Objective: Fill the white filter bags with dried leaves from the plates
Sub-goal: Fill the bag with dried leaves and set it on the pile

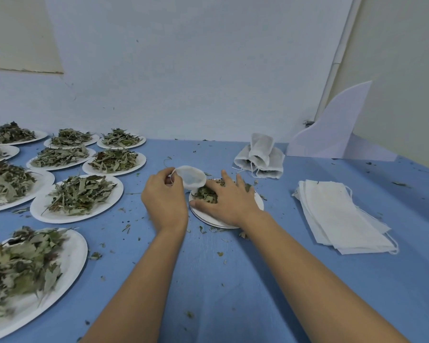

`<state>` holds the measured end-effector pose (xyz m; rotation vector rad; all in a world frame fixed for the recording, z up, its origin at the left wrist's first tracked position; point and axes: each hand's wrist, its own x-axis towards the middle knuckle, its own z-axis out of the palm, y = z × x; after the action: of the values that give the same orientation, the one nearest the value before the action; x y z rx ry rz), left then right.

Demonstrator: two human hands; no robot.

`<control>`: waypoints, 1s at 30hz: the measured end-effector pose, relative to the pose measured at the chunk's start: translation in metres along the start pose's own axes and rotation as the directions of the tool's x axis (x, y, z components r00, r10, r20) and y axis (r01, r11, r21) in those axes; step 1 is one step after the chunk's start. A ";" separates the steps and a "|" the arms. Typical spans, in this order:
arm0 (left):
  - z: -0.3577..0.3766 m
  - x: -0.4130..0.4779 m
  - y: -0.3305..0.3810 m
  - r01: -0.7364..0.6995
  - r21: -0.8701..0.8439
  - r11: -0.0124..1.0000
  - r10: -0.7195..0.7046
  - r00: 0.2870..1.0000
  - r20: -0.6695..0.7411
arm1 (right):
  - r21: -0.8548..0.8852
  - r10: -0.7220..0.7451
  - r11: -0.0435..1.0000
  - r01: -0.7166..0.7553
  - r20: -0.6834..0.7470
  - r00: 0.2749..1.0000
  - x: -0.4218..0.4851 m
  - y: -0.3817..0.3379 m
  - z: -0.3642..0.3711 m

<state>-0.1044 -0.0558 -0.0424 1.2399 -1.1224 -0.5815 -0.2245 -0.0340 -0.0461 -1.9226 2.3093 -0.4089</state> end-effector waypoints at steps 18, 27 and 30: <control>-0.003 0.002 -0.003 -0.005 0.045 0.999 0.007 0.999 -0.034 | 0.145 0.105 0.986 -0.082 -0.159 0.982 -0.003 -0.010 0.007; -0.003 0.001 -0.004 0.017 0.058 0.998 -0.014 0.999 -0.046 | 0.012 0.084 0.996 -0.084 -0.148 0.985 0.012 -0.014 0.011; -0.003 0.000 -0.004 0.016 0.058 0.998 -0.013 0.999 -0.051 | -0.017 0.057 0.998 -0.059 -0.122 0.991 0.014 -0.014 0.010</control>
<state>-0.1008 -0.0559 -0.0456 1.3072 -1.0957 -0.5287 -0.2116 -0.0514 -0.0504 -1.8840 2.4469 -0.5116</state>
